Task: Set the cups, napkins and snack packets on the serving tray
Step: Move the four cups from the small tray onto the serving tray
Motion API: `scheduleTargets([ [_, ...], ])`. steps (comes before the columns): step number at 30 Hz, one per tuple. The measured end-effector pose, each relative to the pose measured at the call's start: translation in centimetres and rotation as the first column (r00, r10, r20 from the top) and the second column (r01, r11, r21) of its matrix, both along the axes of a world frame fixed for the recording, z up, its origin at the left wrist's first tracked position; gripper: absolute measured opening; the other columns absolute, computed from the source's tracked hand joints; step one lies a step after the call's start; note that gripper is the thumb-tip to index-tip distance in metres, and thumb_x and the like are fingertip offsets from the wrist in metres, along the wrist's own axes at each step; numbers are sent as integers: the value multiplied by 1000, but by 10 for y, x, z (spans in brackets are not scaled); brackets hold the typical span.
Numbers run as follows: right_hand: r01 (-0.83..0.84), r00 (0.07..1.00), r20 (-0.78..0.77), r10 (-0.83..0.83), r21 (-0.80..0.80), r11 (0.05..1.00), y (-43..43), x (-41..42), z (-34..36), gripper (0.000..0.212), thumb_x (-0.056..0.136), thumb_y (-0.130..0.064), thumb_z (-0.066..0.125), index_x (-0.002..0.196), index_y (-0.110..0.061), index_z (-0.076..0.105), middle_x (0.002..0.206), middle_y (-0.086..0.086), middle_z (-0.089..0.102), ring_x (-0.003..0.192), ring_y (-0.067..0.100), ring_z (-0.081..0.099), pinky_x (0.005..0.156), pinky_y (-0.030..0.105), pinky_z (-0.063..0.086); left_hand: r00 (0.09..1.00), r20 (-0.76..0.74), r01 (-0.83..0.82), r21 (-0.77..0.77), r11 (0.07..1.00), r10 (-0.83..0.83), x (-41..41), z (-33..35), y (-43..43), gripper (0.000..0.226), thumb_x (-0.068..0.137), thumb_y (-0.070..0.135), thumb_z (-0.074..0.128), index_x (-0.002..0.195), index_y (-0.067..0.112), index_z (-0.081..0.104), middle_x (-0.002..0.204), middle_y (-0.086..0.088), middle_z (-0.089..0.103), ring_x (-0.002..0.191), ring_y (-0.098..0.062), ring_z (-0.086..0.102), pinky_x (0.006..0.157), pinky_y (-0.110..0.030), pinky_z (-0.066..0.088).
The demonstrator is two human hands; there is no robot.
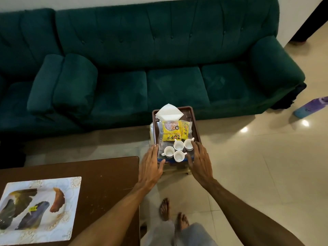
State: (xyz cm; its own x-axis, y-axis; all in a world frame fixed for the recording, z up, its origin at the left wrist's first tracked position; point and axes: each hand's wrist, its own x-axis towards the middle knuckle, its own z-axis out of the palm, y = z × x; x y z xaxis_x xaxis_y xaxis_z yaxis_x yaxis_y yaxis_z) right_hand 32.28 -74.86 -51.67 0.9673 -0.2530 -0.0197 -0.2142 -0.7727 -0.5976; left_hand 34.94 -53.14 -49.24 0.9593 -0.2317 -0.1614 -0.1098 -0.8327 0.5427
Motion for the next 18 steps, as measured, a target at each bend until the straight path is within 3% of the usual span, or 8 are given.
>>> scheduleTargets([
  [8, -14, 992, -124, 17, 32, 999, 7, 23, -83, 66, 81, -11, 70, 142, -9, 47, 138, 12, 54, 121, 35, 52, 97, 49, 50, 995, -91, 55, 76, 996, -48, 41, -77, -16, 74, 95, 29, 65, 156, 12, 28, 162, -8, 30, 150, -22, 28, 123, -31, 20],
  [13, -61, 981, -185, 56, -23, 998, 7, 41, -139, 65, 82, -22, 64, 143, -17, 46, 137, 5, 53, 123, 31, 50, 98, 47, 47, 992, -114, 61, 62, 996, -54, 63, -128, -32, 80, 88, 21, 74, 155, 11, 31, 160, -9, 35, 149, -26, 31, 122, -39, 27],
  [18, -114, 969, -230, 87, -105, 988, 7, 45, -187, 67, 79, -37, 67, 140, -18, 48, 138, 2, 54, 124, 28, 52, 94, 45, 48, 987, -136, 93, 81, 992, -82, 75, -176, -43, 87, 86, 23, 75, 157, 11, 25, 163, -9, 28, 151, -25, 26, 123, -40, 26],
])
